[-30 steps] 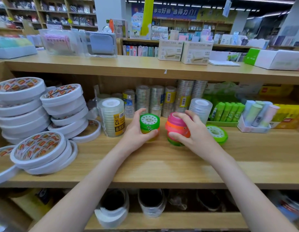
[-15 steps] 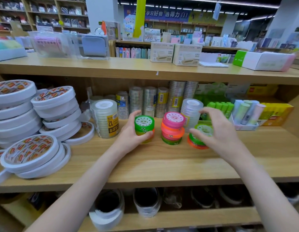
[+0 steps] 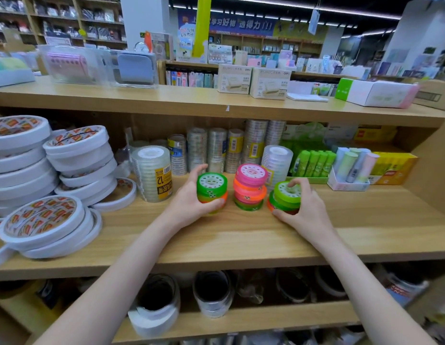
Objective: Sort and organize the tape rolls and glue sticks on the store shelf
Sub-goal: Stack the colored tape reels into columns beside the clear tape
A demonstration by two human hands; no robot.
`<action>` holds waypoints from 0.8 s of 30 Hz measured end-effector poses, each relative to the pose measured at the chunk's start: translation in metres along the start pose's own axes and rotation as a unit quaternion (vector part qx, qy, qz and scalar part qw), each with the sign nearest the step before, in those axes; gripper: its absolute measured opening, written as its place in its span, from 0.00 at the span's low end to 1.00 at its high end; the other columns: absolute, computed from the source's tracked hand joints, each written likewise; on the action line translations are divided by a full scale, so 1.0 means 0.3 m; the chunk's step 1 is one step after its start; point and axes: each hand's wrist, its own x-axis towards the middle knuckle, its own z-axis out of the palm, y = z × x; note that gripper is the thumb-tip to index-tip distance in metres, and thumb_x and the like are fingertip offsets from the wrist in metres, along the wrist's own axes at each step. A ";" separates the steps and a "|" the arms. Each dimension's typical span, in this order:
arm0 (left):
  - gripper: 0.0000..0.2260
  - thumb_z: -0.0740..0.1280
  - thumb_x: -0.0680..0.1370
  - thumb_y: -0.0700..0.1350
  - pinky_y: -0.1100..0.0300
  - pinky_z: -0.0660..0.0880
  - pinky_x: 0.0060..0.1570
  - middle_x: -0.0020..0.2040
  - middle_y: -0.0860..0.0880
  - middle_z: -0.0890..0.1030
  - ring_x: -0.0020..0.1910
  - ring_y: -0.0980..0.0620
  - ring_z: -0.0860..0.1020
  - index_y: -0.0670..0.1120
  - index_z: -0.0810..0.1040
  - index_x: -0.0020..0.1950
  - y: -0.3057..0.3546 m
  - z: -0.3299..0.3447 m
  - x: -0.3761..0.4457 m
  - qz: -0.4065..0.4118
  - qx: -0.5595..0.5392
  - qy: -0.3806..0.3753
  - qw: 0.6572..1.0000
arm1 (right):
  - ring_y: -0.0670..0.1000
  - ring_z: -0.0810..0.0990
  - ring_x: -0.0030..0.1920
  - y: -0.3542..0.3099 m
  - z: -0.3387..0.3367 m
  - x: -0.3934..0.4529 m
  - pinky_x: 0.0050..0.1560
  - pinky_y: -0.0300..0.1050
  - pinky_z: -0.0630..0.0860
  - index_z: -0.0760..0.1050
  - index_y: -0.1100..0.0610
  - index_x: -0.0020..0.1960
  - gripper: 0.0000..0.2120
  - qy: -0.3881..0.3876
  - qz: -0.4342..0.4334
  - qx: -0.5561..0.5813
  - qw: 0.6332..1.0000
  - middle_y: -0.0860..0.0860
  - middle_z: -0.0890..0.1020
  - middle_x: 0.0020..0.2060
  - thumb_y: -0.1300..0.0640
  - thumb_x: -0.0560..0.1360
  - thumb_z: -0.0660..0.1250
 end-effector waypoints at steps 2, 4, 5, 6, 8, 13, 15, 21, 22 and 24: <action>0.39 0.75 0.69 0.46 0.69 0.66 0.54 0.59 0.53 0.68 0.58 0.56 0.71 0.50 0.55 0.74 -0.001 -0.004 -0.009 0.002 -0.010 0.004 1.000 | 0.52 0.71 0.49 -0.007 -0.002 -0.009 0.40 0.39 0.58 0.61 0.46 0.52 0.26 0.015 -0.007 0.000 1.000 0.54 0.73 0.49 0.55 0.65 0.76; 0.40 0.75 0.70 0.47 0.72 0.63 0.54 0.61 0.54 0.67 0.59 0.59 0.68 0.50 0.55 0.74 -0.004 -0.009 -0.019 0.003 -0.019 0.014 1.000 | 0.51 0.72 0.49 -0.030 -0.037 -0.030 0.40 0.37 0.59 0.63 0.47 0.52 0.25 0.053 -0.024 0.009 0.998 0.52 0.74 0.49 0.54 0.64 0.77; 0.39 0.74 0.70 0.47 0.72 0.63 0.55 0.63 0.53 0.66 0.60 0.60 0.67 0.50 0.55 0.74 -0.008 -0.012 -0.020 0.004 -0.026 0.019 0.999 | 0.51 0.72 0.50 -0.053 -0.067 -0.037 0.41 0.36 0.60 0.64 0.49 0.52 0.25 0.083 -0.042 0.021 0.995 0.50 0.74 0.49 0.54 0.64 0.77; 0.39 0.74 0.70 0.47 0.70 0.63 0.57 0.65 0.52 0.66 0.61 0.60 0.66 0.51 0.55 0.74 -0.013 -0.014 -0.020 0.003 -0.031 0.023 0.999 | 0.49 0.72 0.50 -0.085 -0.101 -0.041 0.44 0.36 0.61 0.64 0.50 0.52 0.25 0.110 -0.063 0.039 0.991 0.48 0.73 0.49 0.55 0.64 0.77; 0.38 0.74 0.70 0.46 0.66 0.63 0.59 0.65 0.52 0.66 0.61 0.60 0.65 0.51 0.55 0.74 -0.019 -0.018 -0.019 0.002 -0.033 0.024 0.999 | 0.47 0.72 0.48 -0.171 -0.164 -0.033 0.46 0.38 0.63 0.64 0.50 0.53 0.25 0.116 -0.097 0.070 0.986 0.42 0.72 0.48 0.54 0.64 0.76; 0.37 0.75 0.70 0.45 0.60 0.65 0.65 0.67 0.49 0.69 0.63 0.58 0.67 0.51 0.57 0.73 -0.029 -0.021 -0.013 -0.009 -0.059 0.030 0.998 | 0.49 0.73 0.46 -0.371 -0.124 0.091 0.44 0.41 0.65 0.64 0.49 0.53 0.24 -0.041 -0.169 0.065 0.983 0.48 0.74 0.50 0.53 0.65 0.76; 0.38 0.75 0.69 0.44 0.59 0.65 0.66 0.68 0.48 0.70 0.64 0.58 0.68 0.50 0.57 0.73 -0.037 -0.023 -0.011 -0.016 -0.079 0.029 0.996 | 0.51 0.72 0.49 -0.403 -0.055 0.142 0.42 0.40 0.61 0.64 0.49 0.53 0.24 -0.082 -0.198 0.035 0.976 0.52 0.74 0.50 0.52 0.65 0.76; 0.39 0.76 0.68 0.45 0.57 0.67 0.66 0.68 0.50 0.70 0.65 0.56 0.70 0.55 0.57 0.72 -0.059 -0.030 -0.012 -0.024 -0.137 0.014 0.990 | 0.41 0.71 0.41 -0.385 0.017 0.196 0.39 0.35 0.65 0.65 0.48 0.53 0.19 -0.195 -0.204 0.003 0.959 0.45 0.74 0.44 0.49 0.69 0.72; 0.38 0.75 0.69 0.45 0.58 0.67 0.66 0.67 0.51 0.70 0.65 0.56 0.70 0.54 0.57 0.72 -0.060 -0.028 -0.011 -0.023 -0.136 0.013 0.990 | 0.40 0.70 0.38 -0.379 0.013 0.198 0.38 0.35 0.65 0.67 0.48 0.53 0.17 -0.192 -0.204 0.008 0.960 0.43 0.73 0.41 0.48 0.70 0.71; 0.38 0.75 0.69 0.45 0.60 0.67 0.65 0.66 0.53 0.70 0.65 0.57 0.70 0.53 0.57 0.73 -0.055 -0.026 -0.010 -0.020 -0.132 0.014 0.991 | 0.42 0.72 0.38 -0.361 0.016 0.203 0.40 0.40 0.69 0.68 0.49 0.53 0.16 -0.187 -0.196 0.030 0.962 0.46 0.76 0.42 0.48 0.70 0.71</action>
